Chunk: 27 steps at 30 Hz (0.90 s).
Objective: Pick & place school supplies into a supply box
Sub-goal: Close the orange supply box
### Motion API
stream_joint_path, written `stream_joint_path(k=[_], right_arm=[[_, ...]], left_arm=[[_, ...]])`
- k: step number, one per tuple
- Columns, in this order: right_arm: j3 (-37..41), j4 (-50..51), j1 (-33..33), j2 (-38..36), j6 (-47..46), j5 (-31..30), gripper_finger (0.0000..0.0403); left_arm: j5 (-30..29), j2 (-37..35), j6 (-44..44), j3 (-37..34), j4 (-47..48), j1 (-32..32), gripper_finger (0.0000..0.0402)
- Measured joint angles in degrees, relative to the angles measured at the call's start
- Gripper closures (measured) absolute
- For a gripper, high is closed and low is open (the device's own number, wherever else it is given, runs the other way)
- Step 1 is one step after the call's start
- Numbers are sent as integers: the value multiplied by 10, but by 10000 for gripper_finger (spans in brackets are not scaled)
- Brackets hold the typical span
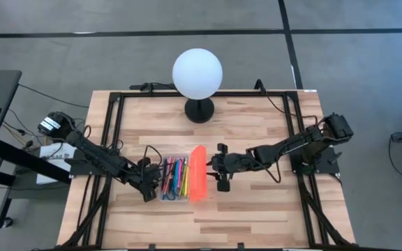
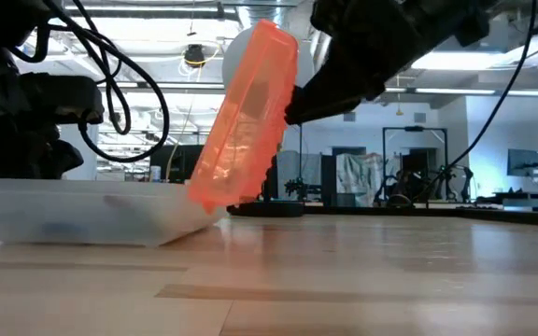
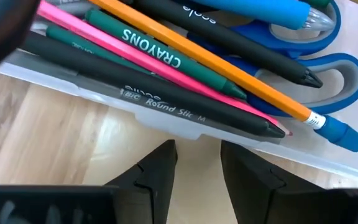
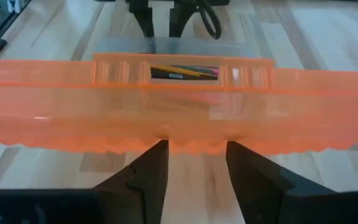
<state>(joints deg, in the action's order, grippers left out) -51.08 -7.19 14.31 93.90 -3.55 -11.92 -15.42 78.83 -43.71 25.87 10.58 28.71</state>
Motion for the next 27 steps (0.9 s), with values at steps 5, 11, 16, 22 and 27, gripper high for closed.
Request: stream_joint_path(k=[5,11,16,22,27], right_arm=[[-8,1,-20,2,6,28,246],[-45,3,-33,38,10,66,233],[-94,26,-36,84,10,74,214],[-146,35,-39,126,9,74,205],[-167,39,-40,143,1,74,211]], left_arm=[[-24,2,8,0,-10,0,272],[-41,29,15,0,-42,-1,272],[-56,51,15,0,-87,-1,272],[-76,52,7,-1,-105,-3,272],[-87,51,-46,1,-81,-3,272]])
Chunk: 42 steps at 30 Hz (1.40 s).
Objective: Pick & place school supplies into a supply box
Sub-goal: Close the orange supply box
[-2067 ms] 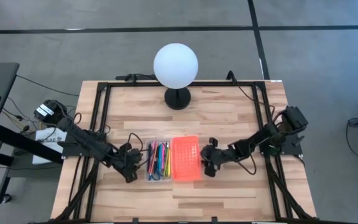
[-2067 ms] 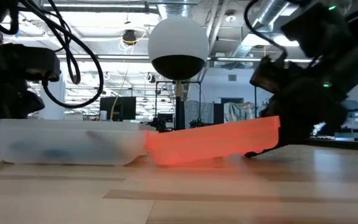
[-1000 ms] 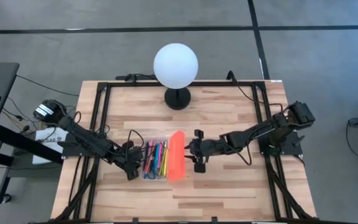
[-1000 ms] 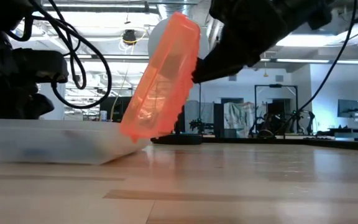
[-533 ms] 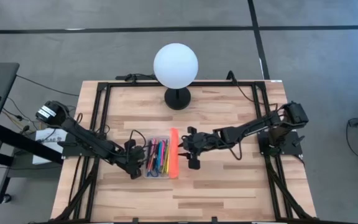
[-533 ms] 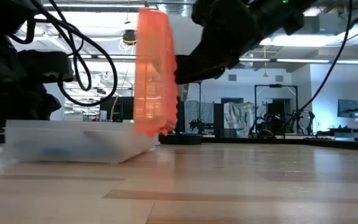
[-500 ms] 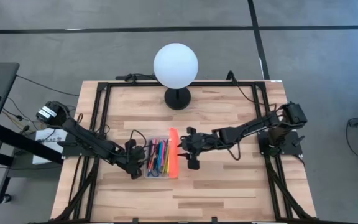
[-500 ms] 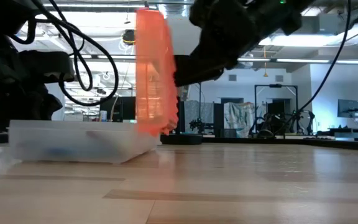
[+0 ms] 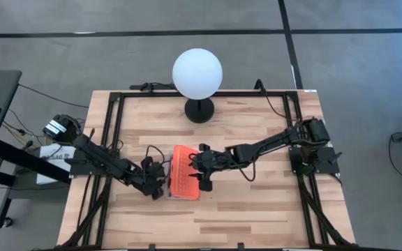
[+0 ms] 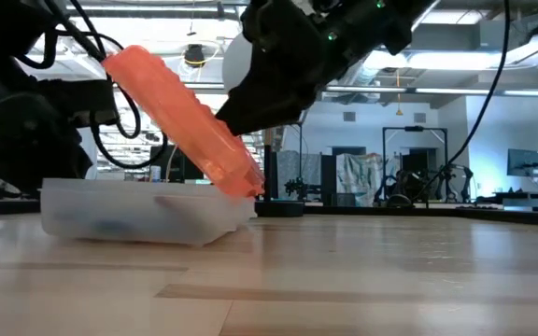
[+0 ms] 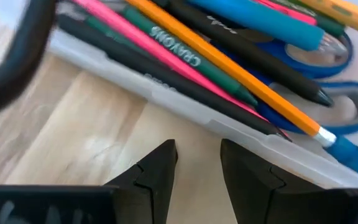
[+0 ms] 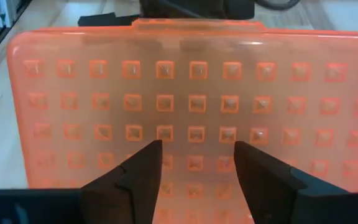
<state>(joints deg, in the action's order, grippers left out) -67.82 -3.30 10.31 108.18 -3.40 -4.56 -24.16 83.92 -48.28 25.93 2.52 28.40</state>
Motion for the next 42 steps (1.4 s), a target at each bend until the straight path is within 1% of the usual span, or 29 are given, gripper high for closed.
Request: stream_joint_path(k=[3,7,11,13,15,18,22,26,29,31,35,37,42], right_arm=[[0,1,-3,-1,-8,0,216],[-1,12,-3,-1,-17,1,222],[-1,21,-3,-1,-17,1,222],[-1,23,-3,-1,-19,1,223],[-1,21,-3,-1,-25,1,224],[-1,13,-3,-1,-26,1,225],[-1,-23,-3,-1,-26,2,225],[-1,-70,-3,-1,-27,2,227],[-1,-72,-5,-1,-34,2,231],[-1,-69,-7,-1,-47,4,234],[0,-54,-13,-1,-71,3,237],[0,-40,-16,-1,-85,3,237],[0,9,-13,-1,-102,3,237]], left_arm=[[-25,1,-29,0,12,6,272],[-39,-9,-35,-2,28,14,272],[-41,-34,-73,-1,97,17,272],[-57,-46,-102,-2,142,20,272],[-79,-58,-113,-2,161,21,272],[-97,-70,-89,-2,140,19,272],[-98,-70,-50,-2,103,4,272],[-103,-68,-16,-1,69,-19,272],[-106,-68,22,-1,30,-41,272],[-93,-68,53,-1,2,-58,272],[-34,-68,104,-1,-32,-86,272],[-15,-68,119,-1,-38,-97,272],[-5,-68,124,-1,-44,-115,272]])
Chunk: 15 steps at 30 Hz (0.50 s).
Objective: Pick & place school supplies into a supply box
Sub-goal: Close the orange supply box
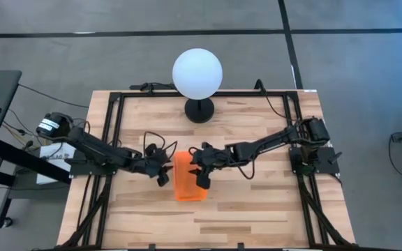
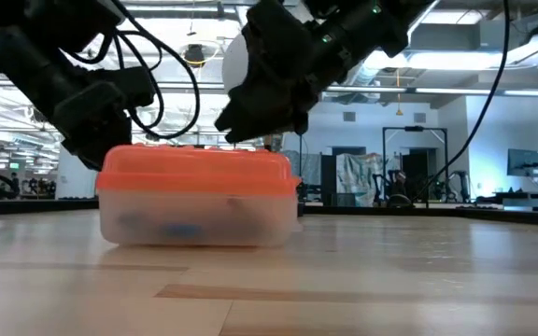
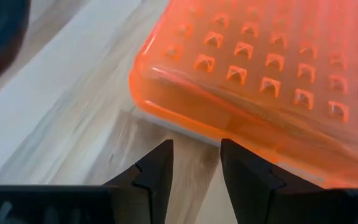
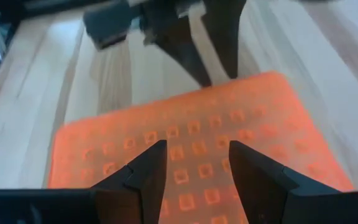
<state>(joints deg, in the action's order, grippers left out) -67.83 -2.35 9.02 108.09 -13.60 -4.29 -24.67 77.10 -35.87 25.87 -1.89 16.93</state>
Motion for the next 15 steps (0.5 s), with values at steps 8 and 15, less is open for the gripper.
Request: stream_joint_path(k=[8,15], right_arm=[[0,21,11,0,-15,-1,243],[0,19,24,0,-16,-1,244]], left_arm=[[55,55,24,2,-97,-31,272],[63,94,17,16,-99,-31,272]])
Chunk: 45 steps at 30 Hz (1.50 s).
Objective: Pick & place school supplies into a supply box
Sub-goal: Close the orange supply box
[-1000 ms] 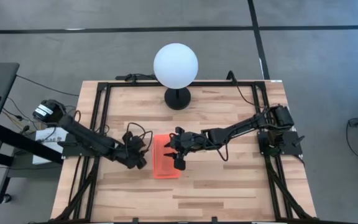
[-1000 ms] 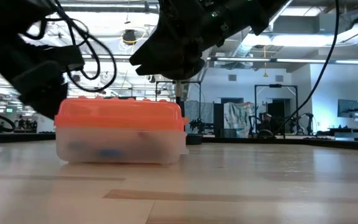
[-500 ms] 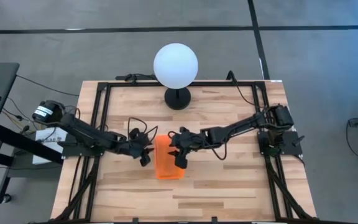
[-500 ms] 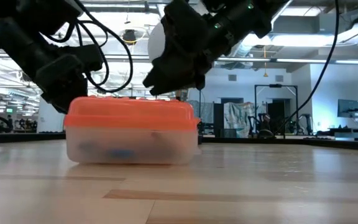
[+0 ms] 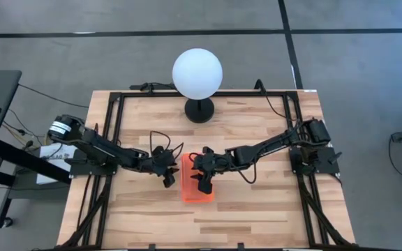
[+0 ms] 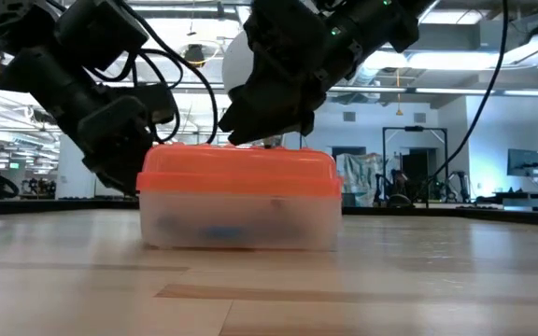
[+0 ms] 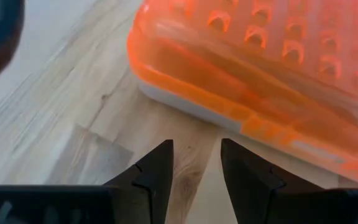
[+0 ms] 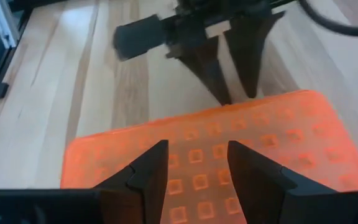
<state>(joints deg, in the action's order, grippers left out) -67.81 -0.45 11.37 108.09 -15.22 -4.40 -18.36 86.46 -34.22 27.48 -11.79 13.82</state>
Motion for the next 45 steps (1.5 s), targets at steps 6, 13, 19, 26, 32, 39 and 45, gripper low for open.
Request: stream_joint_path(k=[6,13,19,26,32,39,45], right_arm=[[13,-19,14,0,1,0,250],[14,-31,17,0,1,0,250],[14,-18,10,0,-2,-1,257],[10,-16,4,31,-29,10,259],[7,-32,10,61,-67,6,255],[9,-26,6,62,-72,-2,262],[10,-25,5,62,-70,0,264]], left_arm=[[-29,0,-4,0,-16,-5,272],[-20,0,-4,0,-29,-24,272],[-14,0,-4,0,-29,-25,272],[-9,-1,-4,0,-33,-25,272],[2,-1,-4,0,-34,-24,272],[5,-1,-4,0,-36,-24,272],[3,-16,-3,0,-36,-22,272]])
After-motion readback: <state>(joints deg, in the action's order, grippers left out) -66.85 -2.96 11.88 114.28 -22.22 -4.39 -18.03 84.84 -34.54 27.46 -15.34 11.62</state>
